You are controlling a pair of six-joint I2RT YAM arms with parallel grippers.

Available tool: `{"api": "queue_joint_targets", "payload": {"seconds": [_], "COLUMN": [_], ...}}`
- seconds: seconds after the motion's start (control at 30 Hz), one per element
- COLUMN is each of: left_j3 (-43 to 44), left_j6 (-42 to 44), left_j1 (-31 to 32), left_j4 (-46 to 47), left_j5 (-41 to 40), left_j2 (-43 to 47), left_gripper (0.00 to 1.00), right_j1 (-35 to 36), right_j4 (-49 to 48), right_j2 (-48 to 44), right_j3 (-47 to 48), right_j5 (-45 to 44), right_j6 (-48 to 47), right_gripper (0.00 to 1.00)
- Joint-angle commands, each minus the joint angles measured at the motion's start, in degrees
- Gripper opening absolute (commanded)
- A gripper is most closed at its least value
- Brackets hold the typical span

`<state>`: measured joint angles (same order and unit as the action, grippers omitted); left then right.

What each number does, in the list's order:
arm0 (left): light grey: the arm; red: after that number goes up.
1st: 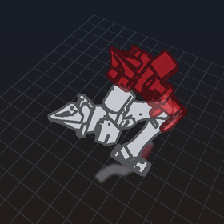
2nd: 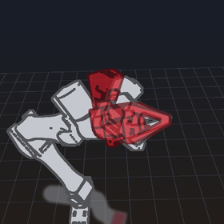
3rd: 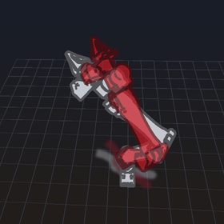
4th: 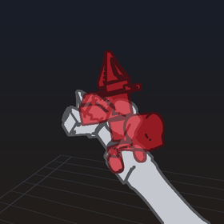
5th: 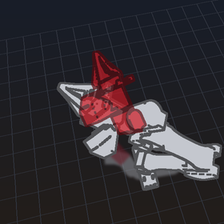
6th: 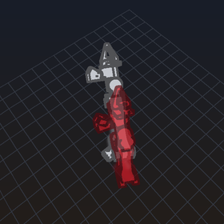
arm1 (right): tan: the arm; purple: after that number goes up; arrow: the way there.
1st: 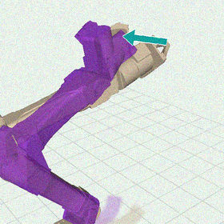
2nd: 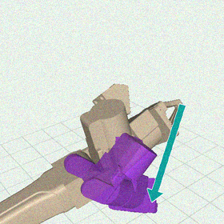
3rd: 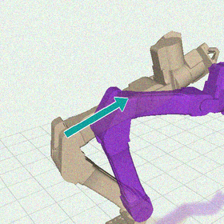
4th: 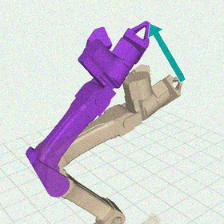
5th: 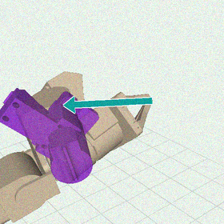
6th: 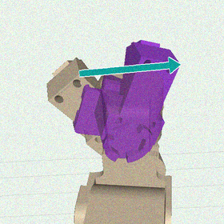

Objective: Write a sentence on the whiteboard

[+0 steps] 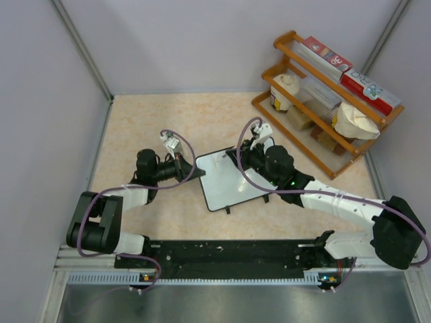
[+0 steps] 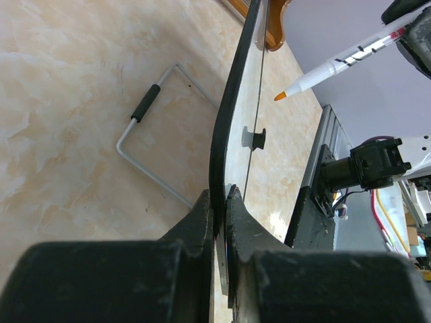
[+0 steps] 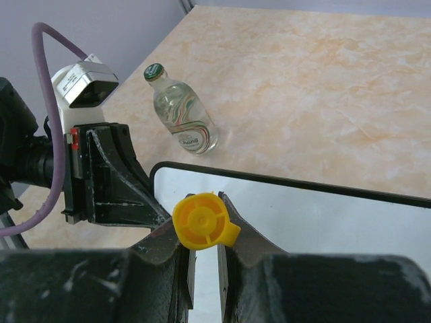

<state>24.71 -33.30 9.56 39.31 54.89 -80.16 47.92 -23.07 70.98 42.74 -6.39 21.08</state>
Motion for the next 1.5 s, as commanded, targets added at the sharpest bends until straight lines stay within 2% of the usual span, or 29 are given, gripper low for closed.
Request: {"api": "queue_joint_targets", "payload": {"seconds": [0.0,0.4,0.87,1.47], "left_j3": [0.7,0.8,0.9,0.9], "left_j6": [5.4,5.4,5.3,5.3], "left_j1": [-0.1,-0.1,-0.1,-0.1], "left_j4": [0.8,0.9,0.9,0.8], "left_j5": [-4.0,-3.8,-3.9,-3.7], "left_j2": [-1.0,-1.1,-1.1,-1.1], "left_gripper": [0.00,0.00,0.00,0.00], "right_j1": [-0.3,-0.3,-0.3,-0.4], "right_j4": [-1.7,-2.1,0.6,2.5], "right_j2": [1.4,2.8,5.5,3.5], "right_j3": [1.4,1.2,1.4,-1.5], "right_j5": [-1.6,-2.7,0.3,-2.0], "right_j6": [-0.3,-0.3,0.3,0.5], "right_gripper": [0.00,0.00,0.00,0.00]}}
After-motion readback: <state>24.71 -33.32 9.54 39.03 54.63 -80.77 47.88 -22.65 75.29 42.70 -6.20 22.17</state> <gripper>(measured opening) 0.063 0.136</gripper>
